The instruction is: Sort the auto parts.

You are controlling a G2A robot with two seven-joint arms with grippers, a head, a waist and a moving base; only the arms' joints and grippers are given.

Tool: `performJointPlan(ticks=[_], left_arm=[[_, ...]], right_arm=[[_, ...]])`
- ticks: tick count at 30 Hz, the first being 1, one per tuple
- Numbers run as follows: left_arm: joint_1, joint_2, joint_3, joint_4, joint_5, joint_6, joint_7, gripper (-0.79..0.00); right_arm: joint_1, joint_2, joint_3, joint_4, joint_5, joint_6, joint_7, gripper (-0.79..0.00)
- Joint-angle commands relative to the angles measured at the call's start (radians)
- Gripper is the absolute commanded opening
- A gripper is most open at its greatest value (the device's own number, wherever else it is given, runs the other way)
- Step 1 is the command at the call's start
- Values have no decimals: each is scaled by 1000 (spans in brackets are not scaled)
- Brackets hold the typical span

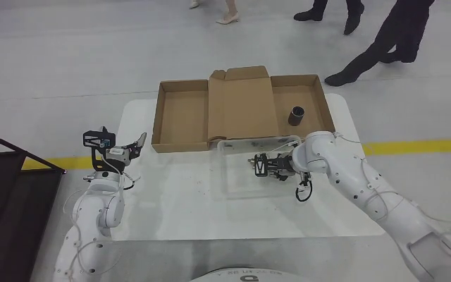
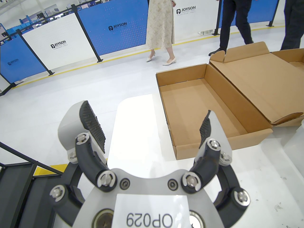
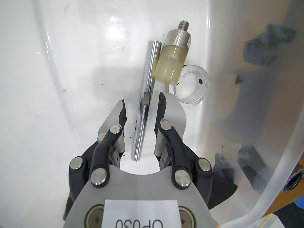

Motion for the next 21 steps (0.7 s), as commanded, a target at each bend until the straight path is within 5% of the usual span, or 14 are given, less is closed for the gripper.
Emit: performJointPlan(ticks=[1,10,11,14,21], left_arm=[[0,0,0,0,0,0,0,0],[1,-5,4,8,8,25,14,0],[-1,-6,6,8,8,27,12,0],[-14,-8,8,6,9,33,0,0],[-17,-8,-6,15,9,0,-5,0]], right_arm=[[-6,2,8,-1,-11,-3,-36,0],[-33,22,65,18,24,-36,-98,0],[-34,23,67,19,28,-38,-98,-46],[-35,23,68,21,38,-43,-89,-409],[-22,16,51,45,71,-50,-71,-560]])
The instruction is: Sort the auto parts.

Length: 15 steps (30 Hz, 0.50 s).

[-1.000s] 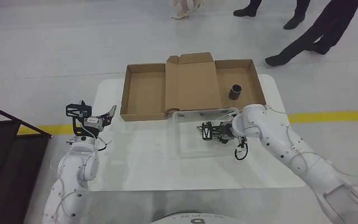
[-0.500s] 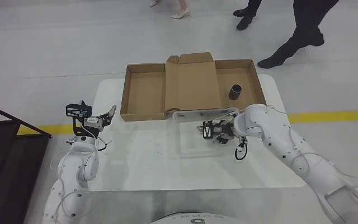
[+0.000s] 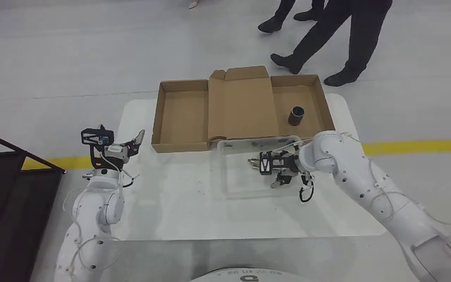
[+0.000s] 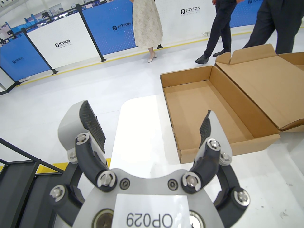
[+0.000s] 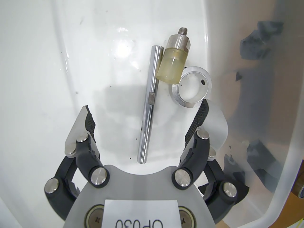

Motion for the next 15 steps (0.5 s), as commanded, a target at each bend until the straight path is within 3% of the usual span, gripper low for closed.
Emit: performJointPlan(ticks=[1,5,15], left_arm=[[8,0,-3,-6,9,-7,0,0],[13,0,-3,-9,17,-12,0,0],[13,0,-3,-9,17,-12,0,0]], right_arm=[[6,-3,-4,9,10,-1,-1,-566],[14,-7,-8,28,20,14,-6,-619],[43,-27,-43,69,49,51,25,-643]])
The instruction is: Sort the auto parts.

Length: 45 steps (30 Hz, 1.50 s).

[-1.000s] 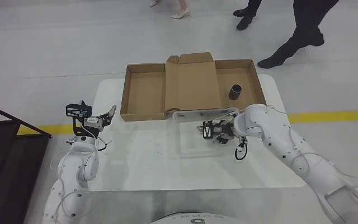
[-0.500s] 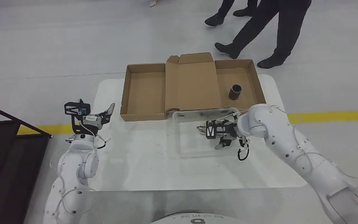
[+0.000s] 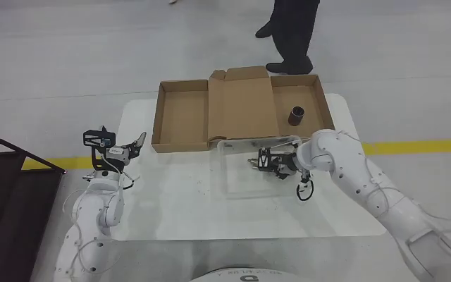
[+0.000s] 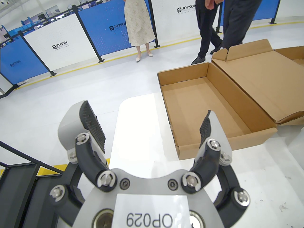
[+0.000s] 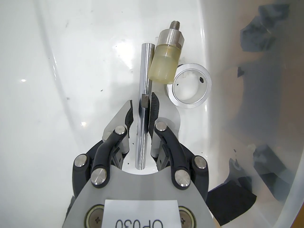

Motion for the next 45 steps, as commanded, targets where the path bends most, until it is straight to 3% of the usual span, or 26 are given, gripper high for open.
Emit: performJointPlan(ticks=[1,4,7,12,18,34,39,45], left_arm=[[0,0,0,0,0,0,0,0],[0,0,0,0,0,0,0,0],[0,0,0,0,0,0,0,0],[0,0,0,0,0,0,0,0],[0,0,0,0,0,0,0,0],[0,0,0,0,0,0,0,0],[0,0,0,0,0,0,0,0],[0,0,0,0,0,0,0,0]], right_arm=[[6,-3,-6,6,4,1,2,-653],[13,-8,-13,13,5,9,5,-677],[19,-13,-21,19,8,23,17,-785],[25,-17,-29,18,8,23,24,-785],[5,5,10,-11,-12,-90,-47,-785],[-294,120,378,-229,-262,-14,-569,-785],[-327,132,449,-213,-296,-18,-732,-785],[-320,137,474,-198,-327,-74,-805,-785]])
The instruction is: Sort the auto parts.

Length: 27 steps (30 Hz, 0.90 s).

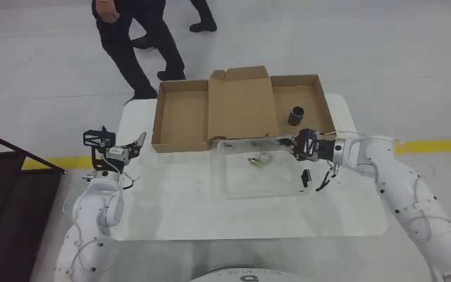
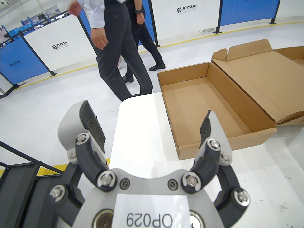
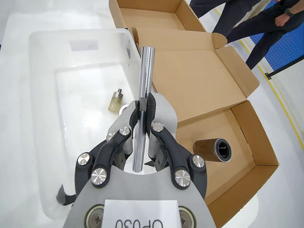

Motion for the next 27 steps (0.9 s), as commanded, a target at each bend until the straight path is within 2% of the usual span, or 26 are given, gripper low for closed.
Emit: performJointPlan(ticks=[1,8,11,16,22,27], left_arm=[[0,0,0,0,0,0,0,0],[0,0,0,0,0,0,0,0],[0,0,0,0,0,0,0,0],[0,0,0,0,0,0,0,0],[0,0,0,0,0,0,0,0],[0,0,0,0,0,0,0,0]], right_arm=[[2,1,-1,-1,-6,-14,-4,-785],[2,1,-1,-1,-6,-14,-4,-785],[-13,-7,-22,-6,-7,59,42,-785],[-2,-8,51,61,140,152,72,-785],[18,-12,107,69,291,310,252,-785],[82,-31,73,97,376,441,409,-785]])
